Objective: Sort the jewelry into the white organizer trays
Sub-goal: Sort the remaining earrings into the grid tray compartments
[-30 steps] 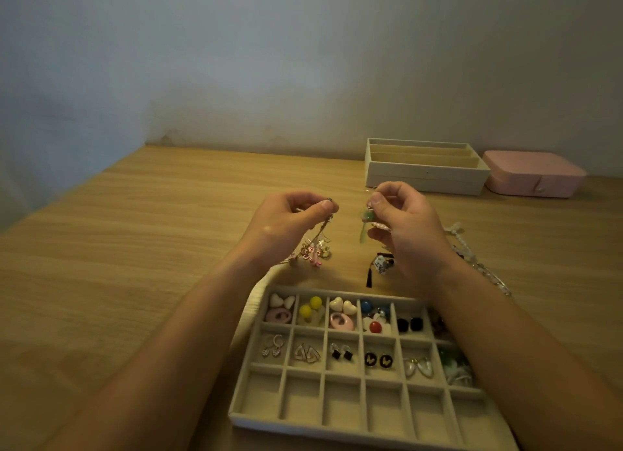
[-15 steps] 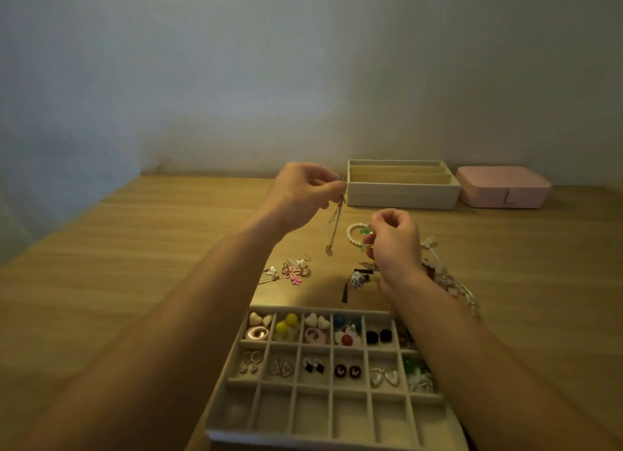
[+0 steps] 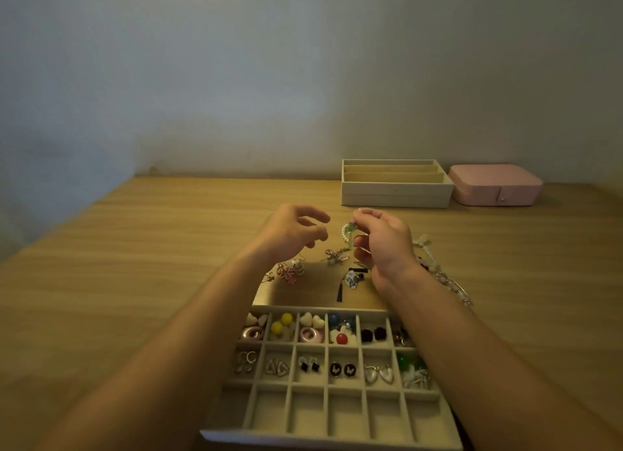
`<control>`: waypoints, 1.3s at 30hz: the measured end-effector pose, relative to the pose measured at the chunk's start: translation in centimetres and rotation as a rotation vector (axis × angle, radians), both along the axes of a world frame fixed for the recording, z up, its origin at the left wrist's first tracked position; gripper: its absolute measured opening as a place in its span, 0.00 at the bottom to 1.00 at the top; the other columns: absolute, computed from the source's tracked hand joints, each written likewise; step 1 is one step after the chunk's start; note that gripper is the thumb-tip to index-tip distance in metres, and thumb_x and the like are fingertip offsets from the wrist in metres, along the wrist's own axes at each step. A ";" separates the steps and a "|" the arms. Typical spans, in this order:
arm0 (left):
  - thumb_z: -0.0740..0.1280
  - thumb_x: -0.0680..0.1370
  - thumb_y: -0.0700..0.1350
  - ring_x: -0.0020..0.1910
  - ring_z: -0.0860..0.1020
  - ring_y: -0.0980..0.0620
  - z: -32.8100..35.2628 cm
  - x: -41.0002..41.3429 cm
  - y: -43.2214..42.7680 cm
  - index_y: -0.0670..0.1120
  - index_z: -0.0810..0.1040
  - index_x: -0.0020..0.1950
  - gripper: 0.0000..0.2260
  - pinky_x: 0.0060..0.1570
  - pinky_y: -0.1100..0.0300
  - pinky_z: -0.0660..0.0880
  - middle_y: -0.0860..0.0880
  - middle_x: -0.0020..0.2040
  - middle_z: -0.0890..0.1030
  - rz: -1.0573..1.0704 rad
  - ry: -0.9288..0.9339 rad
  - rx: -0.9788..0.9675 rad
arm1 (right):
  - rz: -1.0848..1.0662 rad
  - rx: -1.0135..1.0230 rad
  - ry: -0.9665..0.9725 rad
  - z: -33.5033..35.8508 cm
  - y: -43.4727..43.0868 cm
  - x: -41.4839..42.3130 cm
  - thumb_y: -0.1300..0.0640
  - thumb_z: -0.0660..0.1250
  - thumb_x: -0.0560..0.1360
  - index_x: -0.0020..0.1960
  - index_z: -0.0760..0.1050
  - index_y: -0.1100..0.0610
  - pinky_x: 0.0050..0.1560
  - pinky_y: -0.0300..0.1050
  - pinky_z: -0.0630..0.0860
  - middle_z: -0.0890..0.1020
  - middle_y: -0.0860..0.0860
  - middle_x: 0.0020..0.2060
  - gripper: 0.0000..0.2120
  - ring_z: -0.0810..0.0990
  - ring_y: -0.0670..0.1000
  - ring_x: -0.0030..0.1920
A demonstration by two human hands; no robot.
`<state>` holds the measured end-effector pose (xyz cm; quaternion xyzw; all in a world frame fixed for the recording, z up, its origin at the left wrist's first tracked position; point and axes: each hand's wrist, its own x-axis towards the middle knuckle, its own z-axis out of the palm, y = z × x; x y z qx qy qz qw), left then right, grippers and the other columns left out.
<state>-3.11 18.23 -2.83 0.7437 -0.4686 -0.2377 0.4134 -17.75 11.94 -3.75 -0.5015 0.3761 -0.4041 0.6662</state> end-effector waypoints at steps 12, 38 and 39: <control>0.64 0.83 0.49 0.55 0.83 0.41 1.5 -2.1 6.1 0.43 0.77 0.66 0.15 0.53 0.49 0.81 0.40 0.58 0.83 -0.202 0.713 -0.120 | 0.333 -0.223 0.033 3.3 2.9 -0.6 0.59 0.68 0.80 0.59 0.78 0.54 0.47 0.51 0.82 0.83 0.55 0.47 0.07 0.80 0.51 0.42; 0.73 0.75 0.50 0.36 0.77 0.54 -0.7 -2.6 19.9 0.52 0.79 0.49 0.05 0.34 0.60 0.71 0.50 0.41 0.81 0.103 -0.184 0.172 | 0.425 -0.146 0.236 4.5 11.6 -2.6 0.60 0.63 0.83 0.57 0.76 0.59 0.39 0.48 0.83 0.85 0.56 0.41 0.05 0.85 0.54 0.39; 0.72 0.76 0.50 0.34 0.77 0.53 -0.8 -2.8 20.0 0.52 0.77 0.51 0.07 0.32 0.61 0.71 0.49 0.40 0.81 0.082 -0.142 0.240 | 0.439 -0.163 0.271 4.8 11.3 -3.0 0.60 0.63 0.83 0.57 0.76 0.59 0.38 0.47 0.83 0.86 0.55 0.40 0.05 0.85 0.53 0.38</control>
